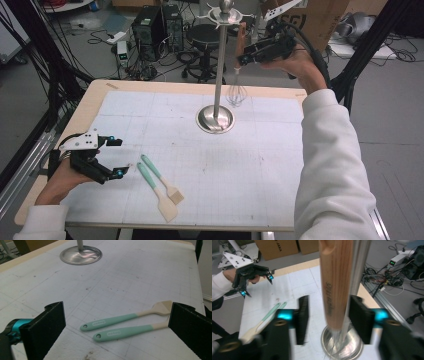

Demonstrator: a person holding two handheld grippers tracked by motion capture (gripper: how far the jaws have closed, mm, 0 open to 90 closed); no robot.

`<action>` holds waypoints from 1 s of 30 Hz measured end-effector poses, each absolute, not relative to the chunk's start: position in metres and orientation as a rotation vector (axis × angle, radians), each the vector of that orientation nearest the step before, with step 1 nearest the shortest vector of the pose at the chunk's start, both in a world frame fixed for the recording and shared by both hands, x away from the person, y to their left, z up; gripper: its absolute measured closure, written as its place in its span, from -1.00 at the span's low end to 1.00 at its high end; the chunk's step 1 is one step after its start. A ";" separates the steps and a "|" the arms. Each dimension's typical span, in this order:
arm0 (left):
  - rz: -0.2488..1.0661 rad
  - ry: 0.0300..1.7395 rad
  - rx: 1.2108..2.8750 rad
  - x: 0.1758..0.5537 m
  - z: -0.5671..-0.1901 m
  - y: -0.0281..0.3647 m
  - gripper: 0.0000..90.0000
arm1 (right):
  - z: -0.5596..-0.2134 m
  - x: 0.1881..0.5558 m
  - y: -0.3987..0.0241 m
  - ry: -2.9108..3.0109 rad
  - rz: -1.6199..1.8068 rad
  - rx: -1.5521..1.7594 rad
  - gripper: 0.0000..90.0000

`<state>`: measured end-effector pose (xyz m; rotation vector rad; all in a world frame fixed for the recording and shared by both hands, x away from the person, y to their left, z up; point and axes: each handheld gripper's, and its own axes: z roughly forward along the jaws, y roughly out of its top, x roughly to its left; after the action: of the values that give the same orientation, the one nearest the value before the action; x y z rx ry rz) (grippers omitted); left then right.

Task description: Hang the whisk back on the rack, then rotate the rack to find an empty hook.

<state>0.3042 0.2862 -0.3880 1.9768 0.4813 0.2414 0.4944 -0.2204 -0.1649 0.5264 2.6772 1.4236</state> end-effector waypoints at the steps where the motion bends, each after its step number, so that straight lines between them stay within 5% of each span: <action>1: 0.242 0.483 1.974 0.304 -0.388 0.286 -0.96 | -0.165 0.494 -0.220 2.670 1.413 0.542 -0.25; 6: 0.245 0.485 1.970 0.304 -0.387 0.287 -0.96 | -0.164 0.489 -0.225 2.650 1.463 0.534 -1.00; 17: 0.243 0.479 1.967 0.303 -0.387 0.287 -0.96 | -0.151 0.478 -0.239 2.618 1.472 0.501 -0.98; 22: 0.240 0.486 1.960 0.304 -0.387 0.288 -0.96 | -0.142 0.474 -0.246 2.616 1.464 0.512 -0.85; 26: 0.230 0.476 1.957 0.304 -0.387 0.288 -0.96 | -0.136 0.473 -0.251 2.609 1.458 0.508 -0.46; 30: 0.225 0.474 1.964 0.303 -0.387 0.289 -0.96 | -0.131 0.472 -0.253 2.607 1.446 0.521 0.16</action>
<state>0.3035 0.2889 -0.3866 1.9637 0.4741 0.2251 0.4718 -0.2525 -0.1313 0.5214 2.6070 1.4458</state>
